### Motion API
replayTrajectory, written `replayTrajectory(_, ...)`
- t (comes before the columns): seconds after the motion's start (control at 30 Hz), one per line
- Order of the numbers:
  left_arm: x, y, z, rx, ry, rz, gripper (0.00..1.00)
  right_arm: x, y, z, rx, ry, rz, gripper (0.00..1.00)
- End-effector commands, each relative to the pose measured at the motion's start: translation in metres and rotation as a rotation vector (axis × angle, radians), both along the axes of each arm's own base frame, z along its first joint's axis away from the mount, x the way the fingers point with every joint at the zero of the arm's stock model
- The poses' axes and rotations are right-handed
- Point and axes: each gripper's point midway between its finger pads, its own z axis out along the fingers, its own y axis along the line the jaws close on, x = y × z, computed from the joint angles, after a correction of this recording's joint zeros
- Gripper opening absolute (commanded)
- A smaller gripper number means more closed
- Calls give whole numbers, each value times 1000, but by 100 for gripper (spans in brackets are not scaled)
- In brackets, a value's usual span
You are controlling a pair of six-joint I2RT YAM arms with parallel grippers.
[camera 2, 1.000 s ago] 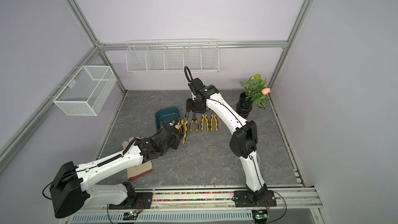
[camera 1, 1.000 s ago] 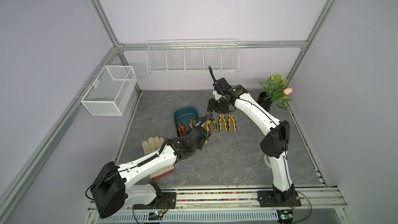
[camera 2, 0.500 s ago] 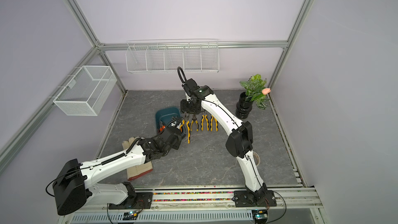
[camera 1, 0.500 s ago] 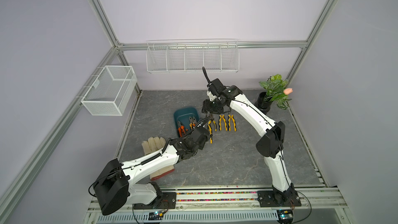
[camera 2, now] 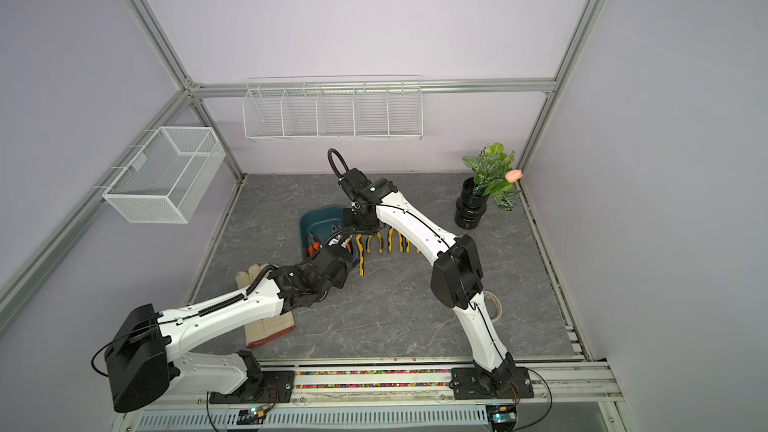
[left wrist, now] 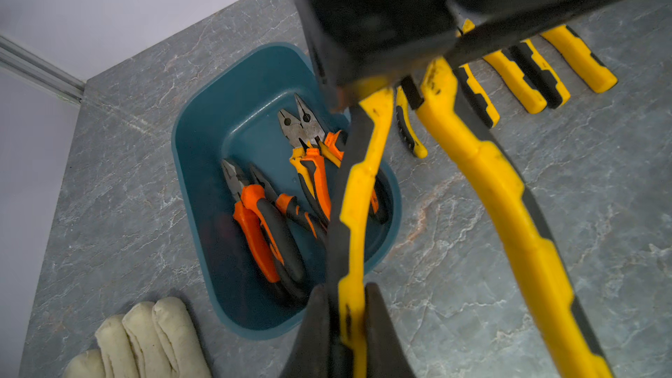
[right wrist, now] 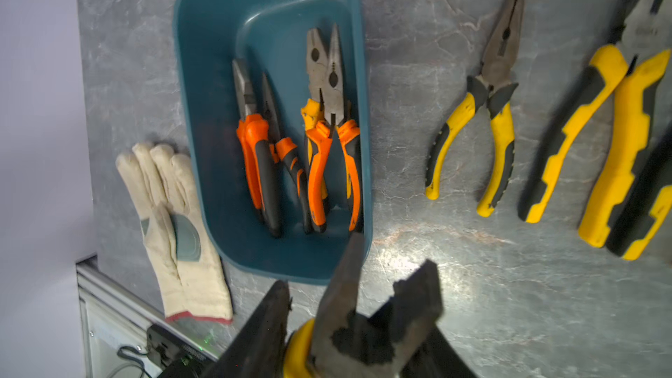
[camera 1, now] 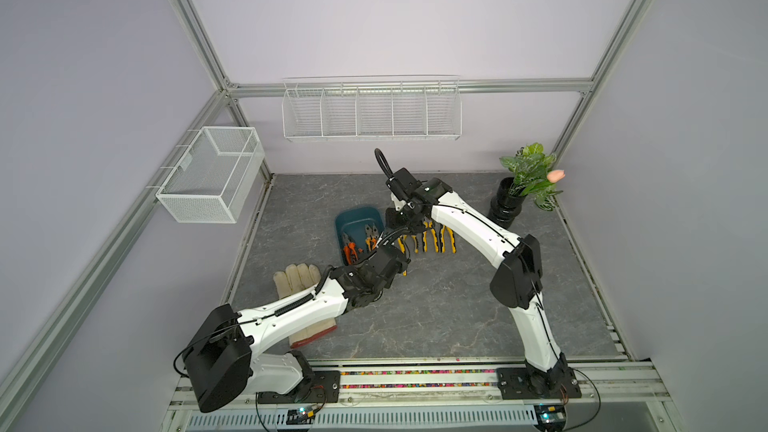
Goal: Take the pliers out of the storage box
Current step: Pick up the pliers from the storage box.
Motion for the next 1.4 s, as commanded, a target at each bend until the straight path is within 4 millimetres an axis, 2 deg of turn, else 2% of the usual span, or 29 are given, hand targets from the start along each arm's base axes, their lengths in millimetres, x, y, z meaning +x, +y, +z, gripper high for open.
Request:
replayTrajectory(0.0,17,-12,42,-106,-112,42,0,-5,-6,13,0,-24,-10,41)
replayTrajectory(0.23,16,-10,42,-107,-110,46,0,-2,-11,23,-15,-60,-19,39)
replayTrajectory(0.43,15,-11,39,-105,-107,50,0,2,-20,34,-59,-100,-27,48)
replayTrajectory(0.63,16,-13,39,-106,-106,47,0,6,-21,40,-61,-126,-41,50)
replayTrajectory(0.93,16,-13,37,-99,-102,50,0,7,-22,47,-50,-138,-54,43)
replayTrajectory(1.17,17,-14,37,-95,-103,53,0,2,-17,45,-18,-114,-58,28)
replayTrajectory(1.37,19,-15,39,-99,-111,58,0,-4,-11,37,27,-68,-67,29)
